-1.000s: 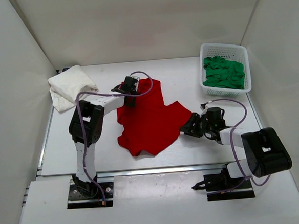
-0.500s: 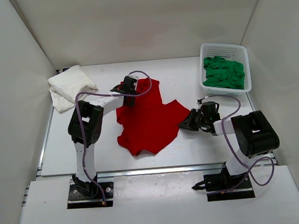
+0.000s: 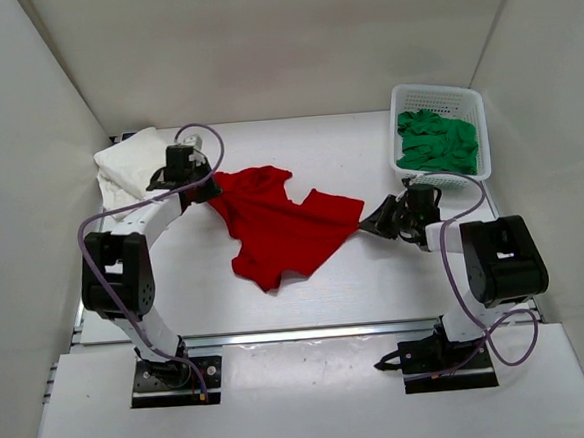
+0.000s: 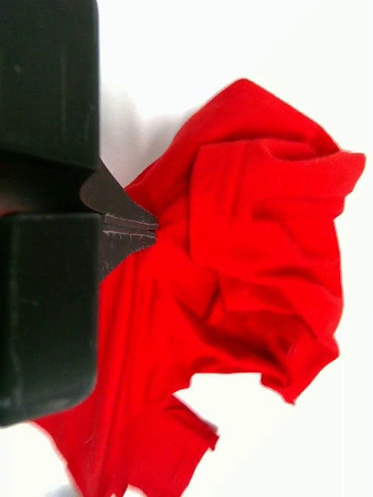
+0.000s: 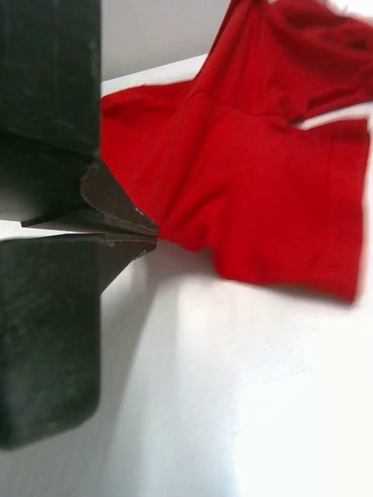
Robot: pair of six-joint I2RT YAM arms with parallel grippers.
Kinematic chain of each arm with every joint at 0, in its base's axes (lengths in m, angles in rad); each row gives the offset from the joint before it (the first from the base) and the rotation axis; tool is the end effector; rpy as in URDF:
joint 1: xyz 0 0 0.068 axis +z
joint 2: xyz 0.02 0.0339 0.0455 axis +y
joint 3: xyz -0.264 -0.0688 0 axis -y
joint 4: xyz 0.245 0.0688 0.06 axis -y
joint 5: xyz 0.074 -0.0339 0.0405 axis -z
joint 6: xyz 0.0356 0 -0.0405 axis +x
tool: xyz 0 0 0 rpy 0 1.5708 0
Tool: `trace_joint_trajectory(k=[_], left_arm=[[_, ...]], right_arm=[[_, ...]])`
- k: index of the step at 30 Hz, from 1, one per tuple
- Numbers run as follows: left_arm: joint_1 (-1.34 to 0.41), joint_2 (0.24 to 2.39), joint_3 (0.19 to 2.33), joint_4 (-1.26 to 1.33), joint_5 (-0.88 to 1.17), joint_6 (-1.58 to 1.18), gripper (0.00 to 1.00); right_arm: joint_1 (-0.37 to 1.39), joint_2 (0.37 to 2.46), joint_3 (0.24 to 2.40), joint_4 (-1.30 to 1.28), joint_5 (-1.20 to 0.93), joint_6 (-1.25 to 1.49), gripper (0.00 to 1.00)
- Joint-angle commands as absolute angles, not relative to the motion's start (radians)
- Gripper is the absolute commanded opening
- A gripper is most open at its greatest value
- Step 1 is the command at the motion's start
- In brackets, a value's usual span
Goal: Fold and stack the t-shirts
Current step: Flatten out the tshirt
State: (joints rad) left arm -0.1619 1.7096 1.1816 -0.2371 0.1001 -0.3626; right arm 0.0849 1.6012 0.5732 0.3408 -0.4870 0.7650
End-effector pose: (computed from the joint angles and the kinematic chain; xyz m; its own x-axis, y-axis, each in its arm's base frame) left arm 0.3718 -0.0643 0.2276 -0.7212 -0.2398 -0.6499 -0.0260 0.9469 -0.3206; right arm 0.2850 0.0410 0.1317 -0.7575 0.5498 -0.3520 0.1237 0.6503 0.7495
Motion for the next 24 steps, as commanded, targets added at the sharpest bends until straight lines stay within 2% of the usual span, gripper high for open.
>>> trace_joint_trajectory(k=[1, 6, 16, 19, 24], left_arm=[[-0.089, 1.657, 1.132, -0.17, 0.202, -0.466, 0.0], [-0.035, 1.629, 1.069, -0.146, 0.25, -0.494, 0.0], [-0.023, 1.614, 1.012, -0.137, 0.199, -0.474, 0.0], [-0.008, 1.576, 1.0, -0.123, 0.228, -0.476, 0.06], [0.0, 1.531, 0.983, -0.143, 0.242, -0.471, 0.08]], right_arm=[[0.081, 1.586, 0.646, 0.304, -0.414, 0.724, 0.0], [0.005, 1.595, 0.704, 0.268, -0.426, 0.709, 0.0], [0.005, 1.66, 0.88, 0.204, -0.445, 0.703, 0.01], [0.006, 1.672, 0.89, 0.209, -0.454, 0.703, 0.0], [-0.041, 1.684, 0.861, 0.236, -0.486, 0.716, 0.0]])
